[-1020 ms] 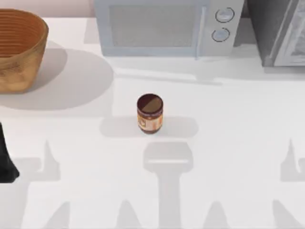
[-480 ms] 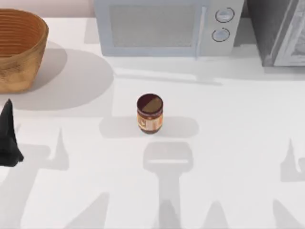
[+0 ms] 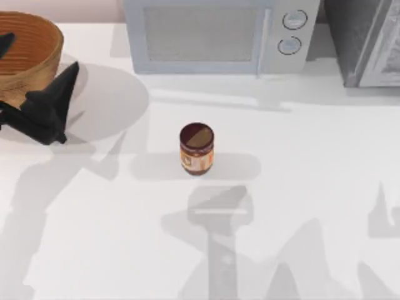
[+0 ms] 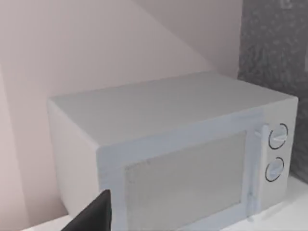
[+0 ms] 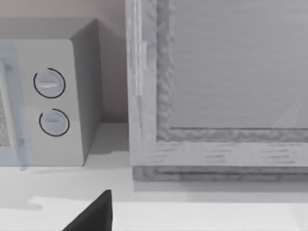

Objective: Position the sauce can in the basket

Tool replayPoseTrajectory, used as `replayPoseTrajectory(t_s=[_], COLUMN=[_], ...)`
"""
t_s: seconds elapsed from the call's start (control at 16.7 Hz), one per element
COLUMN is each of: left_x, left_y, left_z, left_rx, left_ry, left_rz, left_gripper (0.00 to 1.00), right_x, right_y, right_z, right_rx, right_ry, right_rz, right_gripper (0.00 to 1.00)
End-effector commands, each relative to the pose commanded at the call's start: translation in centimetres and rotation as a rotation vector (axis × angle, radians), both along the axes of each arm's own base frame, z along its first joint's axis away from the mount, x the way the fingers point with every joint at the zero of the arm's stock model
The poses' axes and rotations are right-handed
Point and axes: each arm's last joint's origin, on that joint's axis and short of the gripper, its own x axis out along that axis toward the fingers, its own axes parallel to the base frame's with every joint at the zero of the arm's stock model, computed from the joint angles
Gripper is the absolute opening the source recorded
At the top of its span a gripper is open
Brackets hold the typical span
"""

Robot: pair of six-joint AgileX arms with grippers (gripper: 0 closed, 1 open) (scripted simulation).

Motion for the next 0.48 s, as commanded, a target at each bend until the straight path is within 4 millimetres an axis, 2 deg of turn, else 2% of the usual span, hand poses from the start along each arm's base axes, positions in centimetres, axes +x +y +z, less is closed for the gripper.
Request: replayPoseTrajectory(t_s=[0.12, 0.24, 0.48], left_x=[3.4, 6.8, 12.2], left_y=[-0.7, -1.4, -3.0], left_z=[-0.7, -2.4, -8.4], left_rx=[0.004, 0.008, 0.015], left_ry=[0.002, 0.007, 0.023], left_rz=[-0.124, -0.249, -0.490], left_gripper=[1.00, 1.00, 1.00], right_x=[0.0, 0.0, 0.0], right_y=[0.0, 0.0, 0.0], right_z=[0.0, 0.0, 0.0], right_rx=[0.000, 0.000, 0.000], right_ry=[0.000, 0.000, 0.000], right_rz=[0.000, 0.000, 0.000], right_gripper=[1.00, 1.00, 1.00])
